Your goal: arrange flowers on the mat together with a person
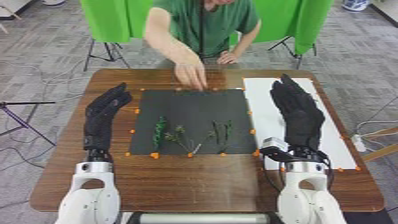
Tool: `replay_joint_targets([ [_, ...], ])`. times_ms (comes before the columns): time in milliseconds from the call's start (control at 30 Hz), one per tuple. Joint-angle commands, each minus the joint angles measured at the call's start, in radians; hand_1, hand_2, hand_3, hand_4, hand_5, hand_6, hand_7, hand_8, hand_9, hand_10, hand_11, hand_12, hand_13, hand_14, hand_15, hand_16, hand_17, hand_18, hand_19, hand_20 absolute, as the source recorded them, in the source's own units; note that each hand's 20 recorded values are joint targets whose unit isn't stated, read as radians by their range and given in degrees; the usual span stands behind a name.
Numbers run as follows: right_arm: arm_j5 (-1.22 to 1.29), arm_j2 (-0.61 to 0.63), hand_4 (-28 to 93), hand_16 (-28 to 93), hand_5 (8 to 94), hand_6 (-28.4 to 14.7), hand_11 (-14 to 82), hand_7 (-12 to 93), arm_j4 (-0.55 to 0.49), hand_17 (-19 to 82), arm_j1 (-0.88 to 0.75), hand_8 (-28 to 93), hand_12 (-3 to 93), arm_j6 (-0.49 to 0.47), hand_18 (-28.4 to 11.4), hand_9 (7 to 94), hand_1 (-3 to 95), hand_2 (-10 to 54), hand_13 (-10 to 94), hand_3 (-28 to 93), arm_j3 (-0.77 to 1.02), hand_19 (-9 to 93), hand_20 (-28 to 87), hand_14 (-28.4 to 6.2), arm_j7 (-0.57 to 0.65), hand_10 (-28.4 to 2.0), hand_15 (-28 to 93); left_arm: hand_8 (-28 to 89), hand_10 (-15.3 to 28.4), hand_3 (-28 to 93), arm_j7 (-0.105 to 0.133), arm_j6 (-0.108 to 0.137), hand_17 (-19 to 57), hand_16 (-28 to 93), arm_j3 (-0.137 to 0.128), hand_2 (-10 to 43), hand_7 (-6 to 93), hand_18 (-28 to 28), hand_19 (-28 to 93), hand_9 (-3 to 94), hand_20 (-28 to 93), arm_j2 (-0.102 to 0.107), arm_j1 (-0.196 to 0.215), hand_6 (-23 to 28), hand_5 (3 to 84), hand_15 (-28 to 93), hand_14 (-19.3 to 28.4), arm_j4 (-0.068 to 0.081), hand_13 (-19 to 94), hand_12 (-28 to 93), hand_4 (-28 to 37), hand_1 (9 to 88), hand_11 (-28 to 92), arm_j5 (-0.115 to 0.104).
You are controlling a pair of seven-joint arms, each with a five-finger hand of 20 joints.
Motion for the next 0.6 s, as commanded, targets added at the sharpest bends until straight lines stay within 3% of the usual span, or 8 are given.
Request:
replay_joint_targets([
  [33, -0.012, 0.001, -16, 7, 47.2, -0.6, 5.6, 10, -0.006, 17, -0.009, -8, 12.2, 0.015, -11.9, 45.9, 6.9, 6.3, 31, 77, -0.009, 1, 22, -10.2, 0.004, -13.8, 11, -5, 13.4, 67, -0.012, -0.015, 9.9, 3, -0.005, -4.8, 12.0, 12.6, 12, 45.6, 23, -0.010, 0.014, 3.8, 48.8, 22, 17.6, -0.003, 38, 16, -17.1, 26.5, 19, 0.011],
  [400, -0.108, 0.018, -15, 7, 47.7, -0.7, 5.5, 11, -0.014, 18, -0.002, -8, 12.4, 0.040, -11.9, 46.1, 8.0, 5.4, 31, 76, 0.002, 1, 23, -10.0, 0.027, -14.0, 12, -5, 13.3, 67, -0.018, -0.021, 9.7, 3, -0.009, -4.8, 12.6, 12.6, 12, 46.3, 23, -0.012, 0.017, 3.6, 49.0, 23, 17.6, -0.003, 38, 16, -17.1, 26.5, 20, 0.014],
  [467, -0.227, 0.035, -16, 7, 47.8, -0.7, 5.6, 11, -0.026, 19, 0.006, -8, 12.4, 0.037, -12.0, 46.1, 8.5, 5.3, 32, 76, 0.019, 1, 24, -10.1, 0.088, -14.0, 12, -5, 13.3, 67, -0.020, -0.018, 9.7, 3, -0.012, -4.9, 12.7, 12.6, 12, 46.3, 23, -0.012, 0.020, 3.6, 49.0, 23, 17.6, -0.005, 38, 16, -17.1, 26.4, 20, 0.013],
  [600, -0.493, 0.094, -15, 11, 48.6, -1.9, 5.9, 10, -0.082, 22, 0.040, -7, 13.2, 0.005, -13.2, 47.1, 11.9, 6.7, 36, 71, 0.053, 5, 28, -13.8, 0.327, -15.2, 13, -5, 13.4, 67, -0.021, -0.016, 9.4, 3, -0.014, -4.9, 12.8, 12.6, 12, 46.4, 23, -0.013, 0.022, 3.5, 49.0, 23, 17.7, -0.007, 38, 16, -17.1, 26.4, 20, 0.014],
])
